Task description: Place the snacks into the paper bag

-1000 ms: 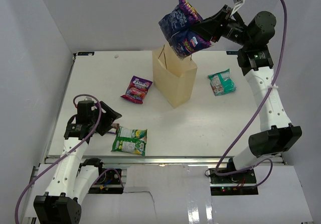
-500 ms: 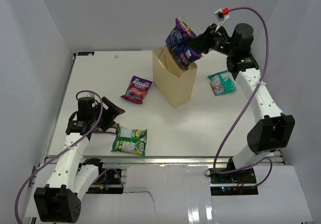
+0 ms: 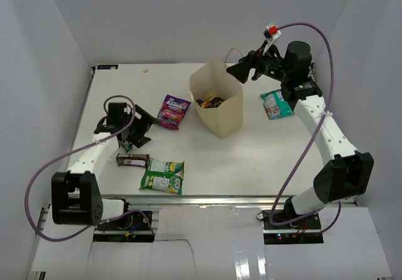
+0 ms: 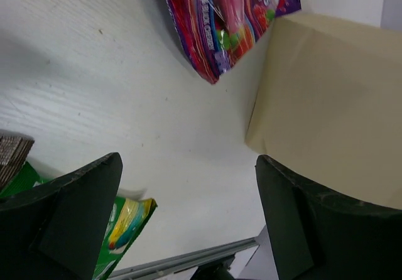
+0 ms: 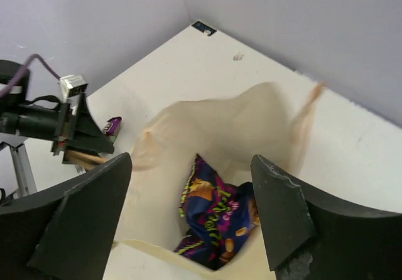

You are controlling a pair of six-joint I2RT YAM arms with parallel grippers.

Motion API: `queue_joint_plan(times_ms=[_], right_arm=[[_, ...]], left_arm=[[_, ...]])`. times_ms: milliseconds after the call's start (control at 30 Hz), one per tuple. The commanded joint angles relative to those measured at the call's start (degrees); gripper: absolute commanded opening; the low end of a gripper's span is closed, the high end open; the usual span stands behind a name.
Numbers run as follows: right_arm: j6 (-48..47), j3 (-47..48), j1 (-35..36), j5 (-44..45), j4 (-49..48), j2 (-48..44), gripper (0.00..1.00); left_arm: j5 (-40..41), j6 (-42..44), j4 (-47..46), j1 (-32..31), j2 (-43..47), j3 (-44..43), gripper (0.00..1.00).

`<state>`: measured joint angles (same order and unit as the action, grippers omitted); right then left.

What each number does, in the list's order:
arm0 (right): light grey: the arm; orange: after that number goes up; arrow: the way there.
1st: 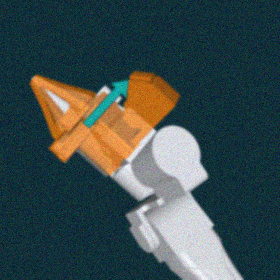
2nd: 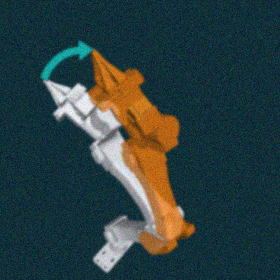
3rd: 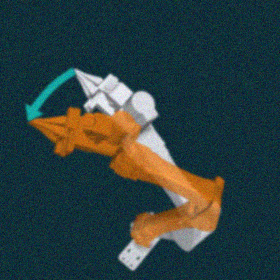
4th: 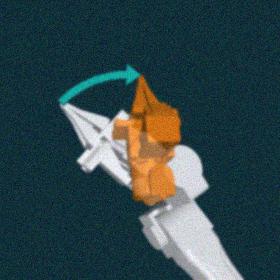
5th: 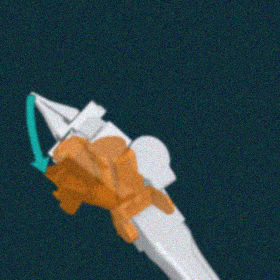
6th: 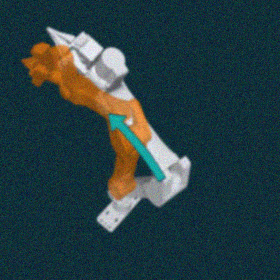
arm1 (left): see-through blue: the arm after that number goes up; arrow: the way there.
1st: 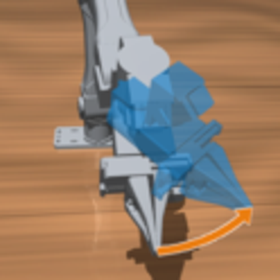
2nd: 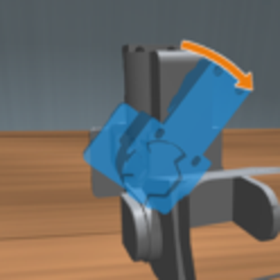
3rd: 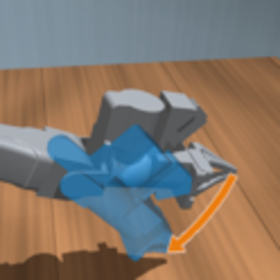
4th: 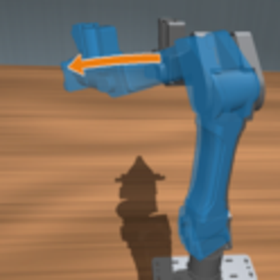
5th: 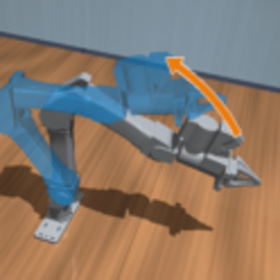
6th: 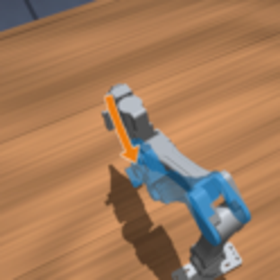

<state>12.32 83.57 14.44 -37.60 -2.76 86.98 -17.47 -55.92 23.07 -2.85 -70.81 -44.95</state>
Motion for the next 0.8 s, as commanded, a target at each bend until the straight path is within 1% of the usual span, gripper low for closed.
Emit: queue_joint_plan(times_ms=[0,67,100,133,167,200,233,300,333,367,400,467,500,600,700,767], right_arm=[[-5.71,2.91,0.07,-0.62,-2.00,-4.27,0.85],[-9.84,2.92,-0.28,-3.24,-0.15,-6.11,0.90],[-11.25,2.39,-0.55,-4.13,1.87,-6.90,0.91],[-12.04,1.87,-1.07,-4.84,2.67,-7.78,0.92],[-15.62,1.16,-1.43,-6.50,4.77,-9.44,0.93],[-16.79,-0.58,-2.47,-7.39,6.00,-10.50,0.94],[-17.93,-1.65,-3.18,-8.09,8.54,-12.34,0.95],[-21.62,-5.41,-4.50,-9.85,11.10,-14.28,0.96],[-22.94,-6.83,-5.98,-10.20,13.38,-16.12,0.96],[-25.04,-8.23,-6.69,-10.38,14.53,-17.01,0.96],[-25.93,-9.64,-7.57,-10.47,15.59,-17.89,0.96],[-26.90,-13.07,-10.47,-11.26,18.22,-20.00,0.96],[-27.43,-14.04,-12.31,-11.52,18.93,-20.62,0.96],[-29.27,-16.68,-15.47,-11.70,21.74,-22.55,0.97],[-30.68,-18.70,-16.72,-11.44,23.50,-24.05,0.96],[-30.77,-20.28,-17.16,-11.44,23.51,-24.84,0.96]], left_arm=[[4.71,-3.06,-2.25,-0.22,-7.99,-7.57,0.98],[6.92,-1.83,0.04,-0.75,-12.49,-11.81,0.98],[8.32,2.96,0.65,-1.01,-17.30,-17.05,0.98],[9.29,6.40,2.57,-1.88,-19.78,-20.23,0.98],[10.52,10.18,4.33,-2.42,-22.42,-23.83,0.98],[11.31,14.92,5.66,-2.94,-27.14,-27.35,0.98],[14.63,24.53,8.80,-4.17,-29.28,-34.00,0.98],[19.12,33.29,10.33,-5.49,-32.80,-38.62,0.98],[19.84,40.73,10.15,-6.28,-35.43,-40.98,0.98],[18.98,44.02,9.72,-6.55,-36.67,-41.79,0.98],[17.40,46.58,9.45,-6.46,-37.90,-42.41,0.94],[10.48,49.75,8.40,-6.55,-41.51,-43.20,0.92],[9.14,50.12,7.61,-6.73,-42.74,-43.38,0.91],[10.18,51.78,7.69,-8.13,-47.13,-44.52,0.89],[9.75,51.97,7.69,-8.66,-48.90,-44.70,0.79],[9.13,51.79,7.60,-8.92,-48.73,-44.17,0.70]])
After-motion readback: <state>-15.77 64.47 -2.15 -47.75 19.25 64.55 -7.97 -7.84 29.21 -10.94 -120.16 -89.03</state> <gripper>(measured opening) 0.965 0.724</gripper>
